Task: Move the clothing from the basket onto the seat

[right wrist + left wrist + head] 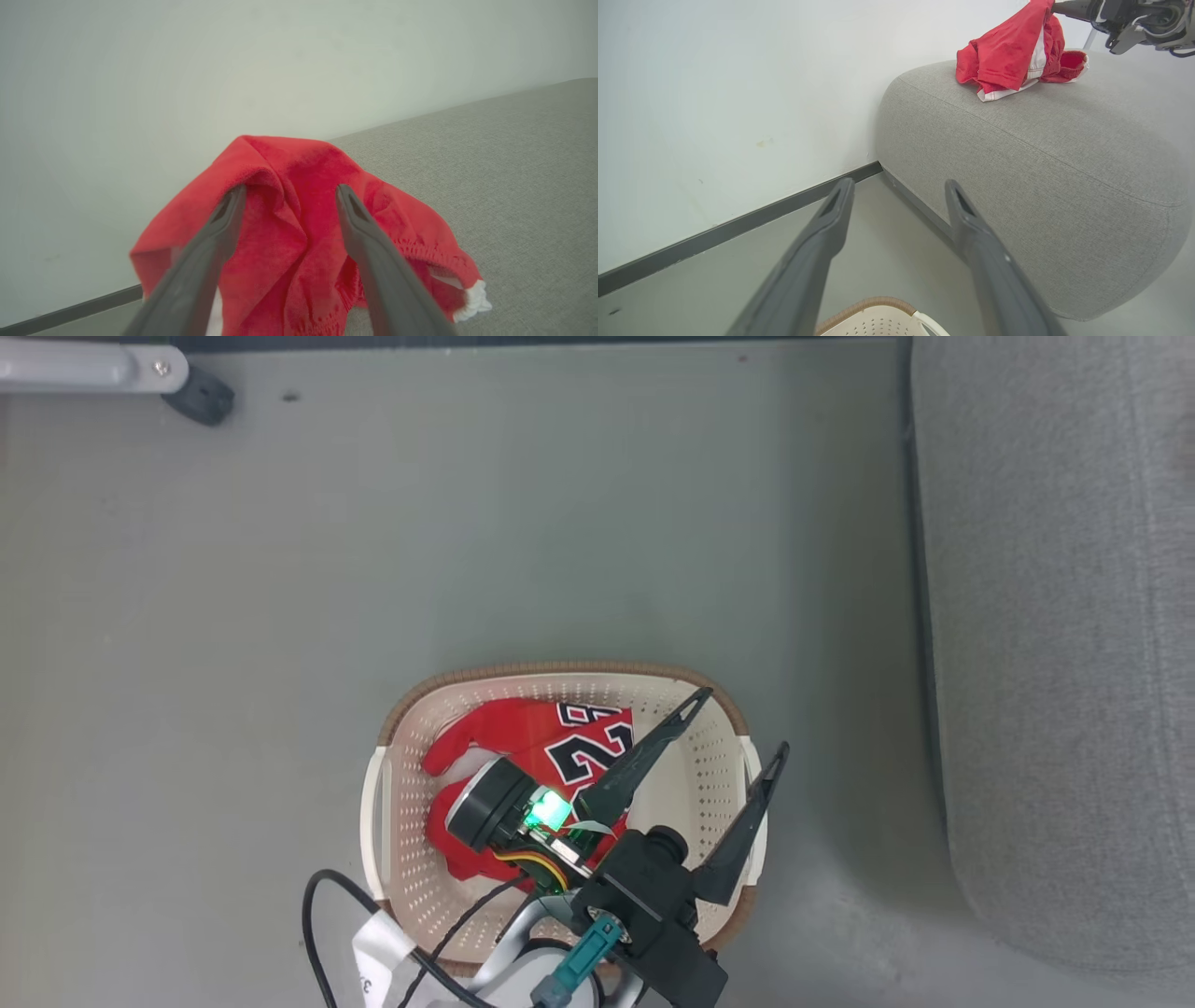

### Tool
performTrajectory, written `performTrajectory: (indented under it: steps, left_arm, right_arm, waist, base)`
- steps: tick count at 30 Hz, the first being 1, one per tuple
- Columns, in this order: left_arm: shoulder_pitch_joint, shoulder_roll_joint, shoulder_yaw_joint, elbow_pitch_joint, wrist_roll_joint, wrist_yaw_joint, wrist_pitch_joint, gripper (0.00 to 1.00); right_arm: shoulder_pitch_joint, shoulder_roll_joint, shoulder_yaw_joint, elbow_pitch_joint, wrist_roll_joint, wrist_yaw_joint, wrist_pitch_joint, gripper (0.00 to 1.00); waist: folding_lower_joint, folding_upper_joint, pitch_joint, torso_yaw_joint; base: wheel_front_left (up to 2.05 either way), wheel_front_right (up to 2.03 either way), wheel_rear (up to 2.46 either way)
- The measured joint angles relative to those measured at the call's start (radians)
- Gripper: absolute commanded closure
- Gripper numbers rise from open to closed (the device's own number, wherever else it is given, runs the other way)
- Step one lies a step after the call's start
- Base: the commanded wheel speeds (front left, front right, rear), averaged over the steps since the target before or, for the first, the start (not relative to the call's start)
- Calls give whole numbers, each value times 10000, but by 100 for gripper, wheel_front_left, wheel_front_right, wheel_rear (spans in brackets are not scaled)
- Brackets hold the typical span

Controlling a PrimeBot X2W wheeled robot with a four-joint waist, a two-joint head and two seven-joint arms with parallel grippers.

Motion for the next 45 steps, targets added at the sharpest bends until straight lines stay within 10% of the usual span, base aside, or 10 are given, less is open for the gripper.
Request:
performTrajectory:
  steps: [29,45]
  left_arm:
    - [2935,-12,2476,917,-550,0,-430,0]
    - [4757,-8,3916,347,-63,0,-430,0]
  right_arm:
    - [3990,2159,-236,-1774,-1505,-21,2,0]
    - [6752,3068,-848,-4778,-2964,-1154,2,0]
  waist:
    - [-3,-2,-3664,-98]
    - [-2,-1,-5308,105]
  base:
    - [0,0,0]
    - [0,0,0]
